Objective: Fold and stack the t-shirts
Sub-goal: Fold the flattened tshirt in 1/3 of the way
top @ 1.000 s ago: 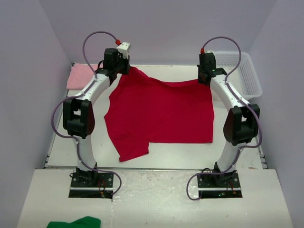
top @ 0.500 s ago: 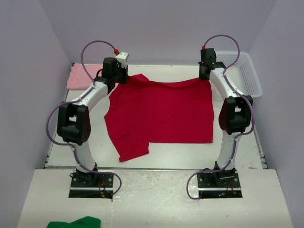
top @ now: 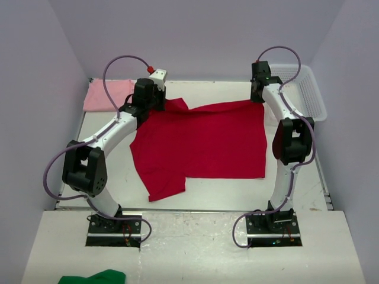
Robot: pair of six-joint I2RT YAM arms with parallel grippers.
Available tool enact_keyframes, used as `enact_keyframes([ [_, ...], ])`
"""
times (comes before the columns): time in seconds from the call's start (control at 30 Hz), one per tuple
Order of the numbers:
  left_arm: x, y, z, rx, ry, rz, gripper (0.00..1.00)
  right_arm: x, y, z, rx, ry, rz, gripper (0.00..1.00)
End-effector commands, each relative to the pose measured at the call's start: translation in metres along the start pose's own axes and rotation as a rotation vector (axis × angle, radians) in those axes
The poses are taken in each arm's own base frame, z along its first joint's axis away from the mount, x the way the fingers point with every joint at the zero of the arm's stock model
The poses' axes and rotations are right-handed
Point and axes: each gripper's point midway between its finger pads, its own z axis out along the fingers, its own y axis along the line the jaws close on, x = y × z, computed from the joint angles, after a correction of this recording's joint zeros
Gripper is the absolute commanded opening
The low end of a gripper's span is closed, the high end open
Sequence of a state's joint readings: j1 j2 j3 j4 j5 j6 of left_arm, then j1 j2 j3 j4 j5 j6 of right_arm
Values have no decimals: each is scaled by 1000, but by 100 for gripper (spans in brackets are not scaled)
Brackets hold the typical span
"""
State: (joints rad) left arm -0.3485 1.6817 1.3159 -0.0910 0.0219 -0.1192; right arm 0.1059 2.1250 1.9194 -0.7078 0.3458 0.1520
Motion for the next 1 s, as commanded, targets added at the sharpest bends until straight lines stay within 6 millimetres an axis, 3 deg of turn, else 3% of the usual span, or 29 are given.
enact_keyframes([
  [0.0,-1,9,-8,-68,-25,-36,0,-4,-10,-8,41,-1,34,0],
  [0.23,17,14,-23,-144,2,-65,0,18,-18,-10,72,56,35,0],
  [0.5,13,28,-45,-236,-25,-122,0,49,-19,-13,64,121,23,0],
  [0.97,45,33,-50,-287,57,-125,0,78,-23,-17,81,187,35,0],
])
